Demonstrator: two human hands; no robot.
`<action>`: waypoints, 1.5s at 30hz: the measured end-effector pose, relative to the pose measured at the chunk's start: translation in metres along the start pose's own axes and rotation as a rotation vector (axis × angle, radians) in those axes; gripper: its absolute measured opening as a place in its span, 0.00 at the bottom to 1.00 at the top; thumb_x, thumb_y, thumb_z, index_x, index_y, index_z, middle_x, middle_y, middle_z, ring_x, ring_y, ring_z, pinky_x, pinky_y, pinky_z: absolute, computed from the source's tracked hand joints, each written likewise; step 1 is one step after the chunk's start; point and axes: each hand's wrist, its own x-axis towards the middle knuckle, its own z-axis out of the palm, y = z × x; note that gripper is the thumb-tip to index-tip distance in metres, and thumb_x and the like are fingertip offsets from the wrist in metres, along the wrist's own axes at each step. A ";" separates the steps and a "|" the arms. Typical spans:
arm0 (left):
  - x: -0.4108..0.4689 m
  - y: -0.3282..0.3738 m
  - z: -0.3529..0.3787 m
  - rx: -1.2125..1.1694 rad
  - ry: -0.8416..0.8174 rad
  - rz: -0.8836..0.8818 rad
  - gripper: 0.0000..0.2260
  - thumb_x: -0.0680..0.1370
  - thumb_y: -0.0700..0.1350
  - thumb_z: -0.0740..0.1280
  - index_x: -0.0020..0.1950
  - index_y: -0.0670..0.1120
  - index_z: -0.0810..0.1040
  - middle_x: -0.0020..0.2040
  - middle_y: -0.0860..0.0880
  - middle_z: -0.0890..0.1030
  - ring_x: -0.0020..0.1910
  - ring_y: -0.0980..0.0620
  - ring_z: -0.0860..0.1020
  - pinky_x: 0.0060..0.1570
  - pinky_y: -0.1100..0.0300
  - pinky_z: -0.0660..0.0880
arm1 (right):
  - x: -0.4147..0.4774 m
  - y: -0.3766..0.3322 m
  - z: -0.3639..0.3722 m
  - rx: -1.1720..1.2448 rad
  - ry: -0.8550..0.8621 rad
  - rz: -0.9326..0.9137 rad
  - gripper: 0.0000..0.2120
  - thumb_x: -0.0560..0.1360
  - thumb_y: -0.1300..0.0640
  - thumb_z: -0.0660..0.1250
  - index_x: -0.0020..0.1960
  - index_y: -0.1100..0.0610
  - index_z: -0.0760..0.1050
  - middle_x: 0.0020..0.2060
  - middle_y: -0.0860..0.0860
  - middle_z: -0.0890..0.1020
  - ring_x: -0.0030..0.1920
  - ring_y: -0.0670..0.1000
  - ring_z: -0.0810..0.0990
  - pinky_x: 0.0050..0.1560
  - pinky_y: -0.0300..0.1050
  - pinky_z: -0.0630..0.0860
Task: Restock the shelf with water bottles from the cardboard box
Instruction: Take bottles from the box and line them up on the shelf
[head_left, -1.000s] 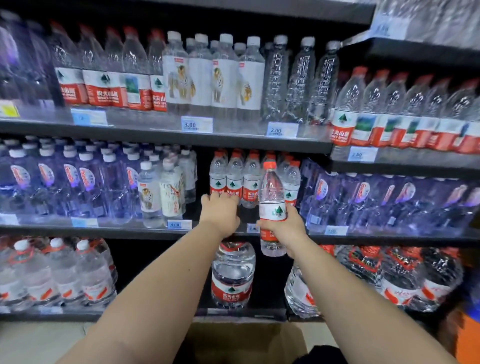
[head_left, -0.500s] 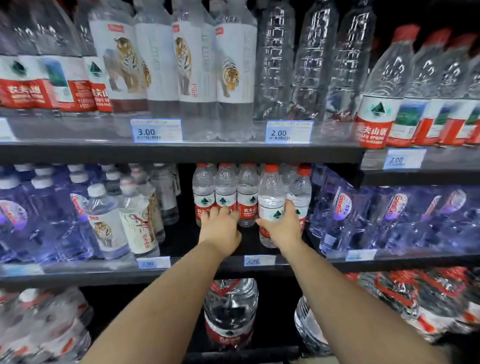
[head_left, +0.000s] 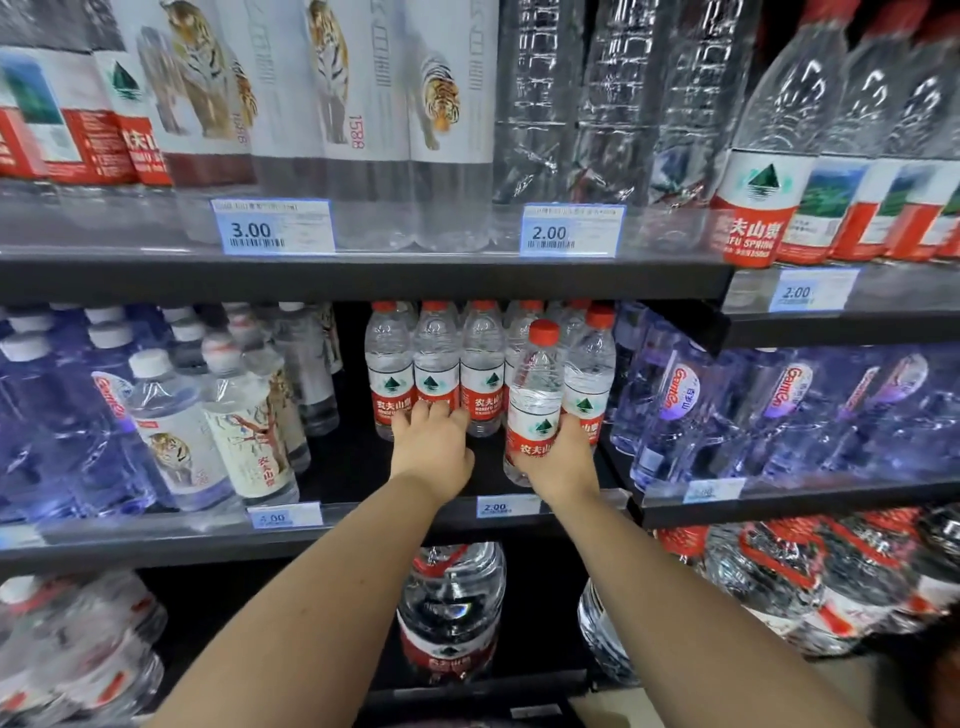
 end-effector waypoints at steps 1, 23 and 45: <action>0.001 0.001 0.000 -0.001 0.003 0.000 0.17 0.76 0.49 0.62 0.65 0.49 0.72 0.62 0.47 0.74 0.65 0.43 0.66 0.67 0.44 0.61 | 0.000 0.001 0.001 -0.006 0.009 0.006 0.28 0.60 0.48 0.78 0.54 0.50 0.68 0.51 0.50 0.79 0.53 0.53 0.80 0.55 0.55 0.78; -0.009 0.039 -0.010 0.035 -0.001 0.114 0.18 0.78 0.48 0.61 0.67 0.49 0.72 0.63 0.47 0.74 0.64 0.42 0.68 0.67 0.44 0.60 | -0.015 -0.005 -0.056 -0.466 -0.072 -0.302 0.14 0.72 0.52 0.69 0.56 0.54 0.73 0.52 0.52 0.78 0.55 0.55 0.75 0.49 0.48 0.75; -0.158 0.288 0.142 0.101 -0.386 0.897 0.20 0.75 0.51 0.62 0.67 0.50 0.72 0.63 0.49 0.72 0.66 0.44 0.66 0.65 0.49 0.60 | -0.195 0.291 -0.276 -0.706 -0.210 0.039 0.22 0.72 0.51 0.69 0.65 0.53 0.72 0.63 0.53 0.73 0.66 0.57 0.68 0.64 0.47 0.68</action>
